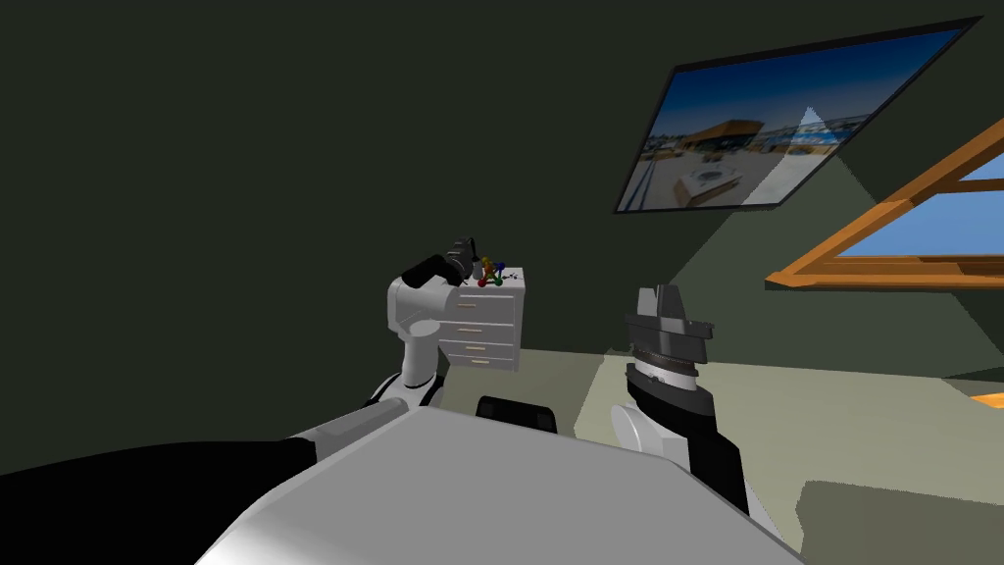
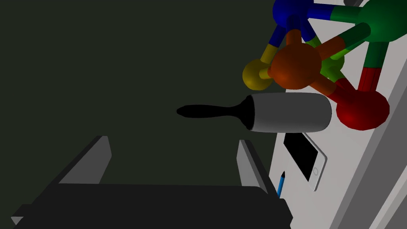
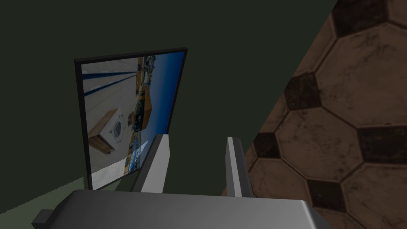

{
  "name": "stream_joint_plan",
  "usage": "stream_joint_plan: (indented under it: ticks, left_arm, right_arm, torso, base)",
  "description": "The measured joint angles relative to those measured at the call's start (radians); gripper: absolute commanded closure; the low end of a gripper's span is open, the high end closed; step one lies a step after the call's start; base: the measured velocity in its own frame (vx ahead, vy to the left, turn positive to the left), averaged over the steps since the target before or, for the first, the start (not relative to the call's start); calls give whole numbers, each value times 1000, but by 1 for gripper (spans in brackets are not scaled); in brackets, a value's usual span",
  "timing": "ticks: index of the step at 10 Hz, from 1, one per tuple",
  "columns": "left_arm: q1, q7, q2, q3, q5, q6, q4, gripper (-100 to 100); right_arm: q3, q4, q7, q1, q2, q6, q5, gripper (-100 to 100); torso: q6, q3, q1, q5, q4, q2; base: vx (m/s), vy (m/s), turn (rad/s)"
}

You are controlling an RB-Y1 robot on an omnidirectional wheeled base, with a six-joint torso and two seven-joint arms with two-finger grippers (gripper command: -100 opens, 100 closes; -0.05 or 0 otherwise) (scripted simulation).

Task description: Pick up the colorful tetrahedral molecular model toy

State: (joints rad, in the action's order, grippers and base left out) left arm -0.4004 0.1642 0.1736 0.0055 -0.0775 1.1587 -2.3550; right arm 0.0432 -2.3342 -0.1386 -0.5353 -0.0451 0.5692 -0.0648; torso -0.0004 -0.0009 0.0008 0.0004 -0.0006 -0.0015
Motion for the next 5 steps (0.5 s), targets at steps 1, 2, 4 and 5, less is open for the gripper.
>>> stream_joint_plan:
  ticks: [1, 2, 4, 5]
  left_arm:
    - [2, 1, -2, -2, -3, 21, 0, -100]
    - [-18, 1, -8, 1, -3, 49, -1, -100]
    - [-37, 2, -11, 5, -3, 100, 7, -100]
    - [-56, 3, -18, 8, -4, 127, 8, -100]
  right_arm:
    - [0, 0, 0, 0, 0, 0, 0, 0]
    - [0, 0, 0, 0, 0, 0, 0, 0]
    - [0, 0, 0, 0, 0, 0, 0, 0]
    - [0, 0, 0, 0, 0, 0, 0, 0]
  torso:
    - [0, 0, 0, 0, 0, 1]
    - [0, 0, 0, 0, 0, 0]
    - [0, 0, 0, 0, 0, 0]
    - [0, 0, 0, 0, 0, 0]
  base:
    - [24, 22, -50]
    - [28, 21, -45]
    - [17, 11, -32]
    - [26, 19, -40]
